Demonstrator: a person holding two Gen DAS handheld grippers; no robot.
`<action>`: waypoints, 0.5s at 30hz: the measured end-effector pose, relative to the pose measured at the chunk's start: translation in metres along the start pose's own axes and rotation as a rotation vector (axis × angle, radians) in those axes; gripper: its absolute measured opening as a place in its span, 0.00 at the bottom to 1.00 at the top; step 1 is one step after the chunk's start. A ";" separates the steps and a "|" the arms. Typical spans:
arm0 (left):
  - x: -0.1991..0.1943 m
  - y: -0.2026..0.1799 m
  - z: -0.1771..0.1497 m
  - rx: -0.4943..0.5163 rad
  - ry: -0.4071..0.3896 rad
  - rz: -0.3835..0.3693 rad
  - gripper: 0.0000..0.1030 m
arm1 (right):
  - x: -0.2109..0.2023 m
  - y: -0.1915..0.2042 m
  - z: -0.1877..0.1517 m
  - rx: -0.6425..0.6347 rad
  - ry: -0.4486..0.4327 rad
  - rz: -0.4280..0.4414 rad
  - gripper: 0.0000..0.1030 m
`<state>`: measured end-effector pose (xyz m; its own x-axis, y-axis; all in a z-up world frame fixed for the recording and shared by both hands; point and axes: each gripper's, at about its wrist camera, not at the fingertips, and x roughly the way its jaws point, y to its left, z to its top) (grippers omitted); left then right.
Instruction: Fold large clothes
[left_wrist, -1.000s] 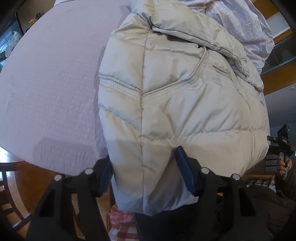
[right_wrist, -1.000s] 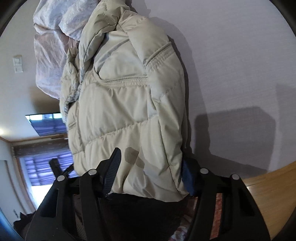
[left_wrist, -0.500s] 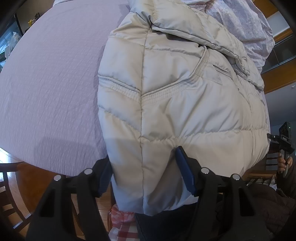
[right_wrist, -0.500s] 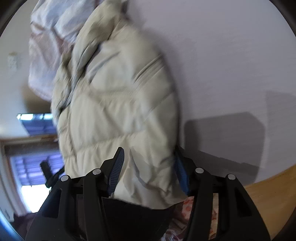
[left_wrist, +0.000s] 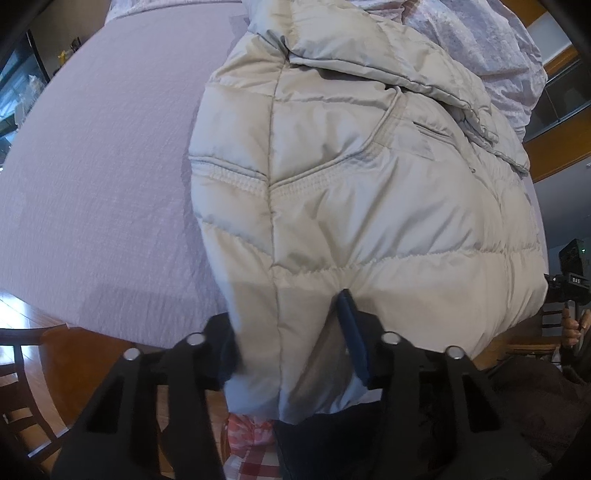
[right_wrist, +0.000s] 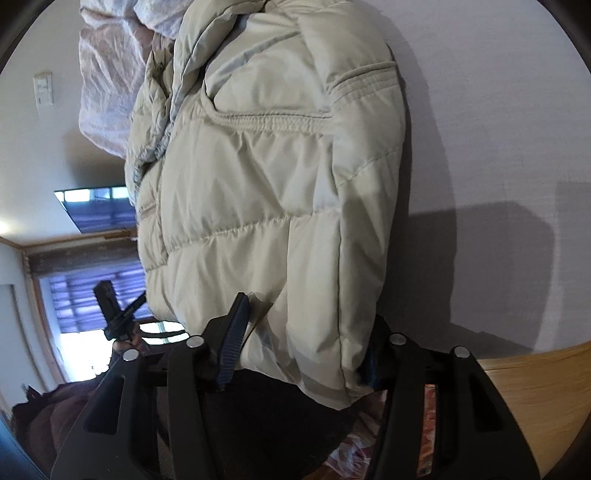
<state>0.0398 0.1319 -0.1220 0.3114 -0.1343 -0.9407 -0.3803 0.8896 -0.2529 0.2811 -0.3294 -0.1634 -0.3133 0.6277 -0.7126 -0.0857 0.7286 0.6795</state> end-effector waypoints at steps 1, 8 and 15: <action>-0.002 0.000 0.000 0.006 -0.005 0.007 0.35 | -0.002 0.002 0.000 -0.006 -0.006 -0.006 0.34; -0.024 -0.012 0.005 0.083 -0.059 0.067 0.15 | -0.016 0.025 0.004 -0.089 -0.074 -0.046 0.15; -0.049 -0.026 0.016 0.138 -0.120 0.104 0.12 | -0.039 0.052 0.009 -0.186 -0.167 -0.067 0.13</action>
<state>0.0483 0.1227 -0.0657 0.3817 0.0067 -0.9243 -0.2955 0.9484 -0.1152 0.2973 -0.3139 -0.1015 -0.1418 0.6272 -0.7658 -0.2788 0.7170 0.6389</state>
